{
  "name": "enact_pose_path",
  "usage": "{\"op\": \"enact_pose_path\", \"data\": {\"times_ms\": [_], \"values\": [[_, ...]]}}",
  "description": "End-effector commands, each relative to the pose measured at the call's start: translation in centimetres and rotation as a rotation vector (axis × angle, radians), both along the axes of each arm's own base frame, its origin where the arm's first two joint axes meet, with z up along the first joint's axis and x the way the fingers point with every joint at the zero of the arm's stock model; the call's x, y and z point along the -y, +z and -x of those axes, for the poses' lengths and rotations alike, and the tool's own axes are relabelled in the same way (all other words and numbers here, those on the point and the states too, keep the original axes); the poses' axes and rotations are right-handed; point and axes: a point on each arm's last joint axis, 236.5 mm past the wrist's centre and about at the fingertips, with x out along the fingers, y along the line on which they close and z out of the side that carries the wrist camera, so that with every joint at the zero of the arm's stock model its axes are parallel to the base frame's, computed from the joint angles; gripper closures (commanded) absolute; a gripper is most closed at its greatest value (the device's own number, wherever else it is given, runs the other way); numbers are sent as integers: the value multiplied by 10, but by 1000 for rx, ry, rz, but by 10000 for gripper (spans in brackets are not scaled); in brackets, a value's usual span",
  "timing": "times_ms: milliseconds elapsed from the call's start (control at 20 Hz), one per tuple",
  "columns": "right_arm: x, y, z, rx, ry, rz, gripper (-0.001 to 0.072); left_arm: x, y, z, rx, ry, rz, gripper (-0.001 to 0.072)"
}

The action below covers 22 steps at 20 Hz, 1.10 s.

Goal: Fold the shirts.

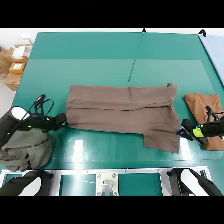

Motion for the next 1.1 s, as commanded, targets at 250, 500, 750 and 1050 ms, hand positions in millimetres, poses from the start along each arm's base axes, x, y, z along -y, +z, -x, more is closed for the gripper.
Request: {"op": "enact_pose_path", "data": {"times_ms": [250, 500, 750, 1050], "values": [[2, 134, -118, 448, -5, 20, 693, -6, 106, -87, 302, -52, -40, 684], [-8, 128, -191, 472, 45, -13, 693, 8, 101, -147, 305, -98, 34, 683], [-7, 65, -242, 414, 30, -20, 693, 19, 53, -210, 276, -66, 128, 682], [9, 9, -269, 358, 26, -13, 370, 7, 50, -265, 373, 3, 130, 210]]}}
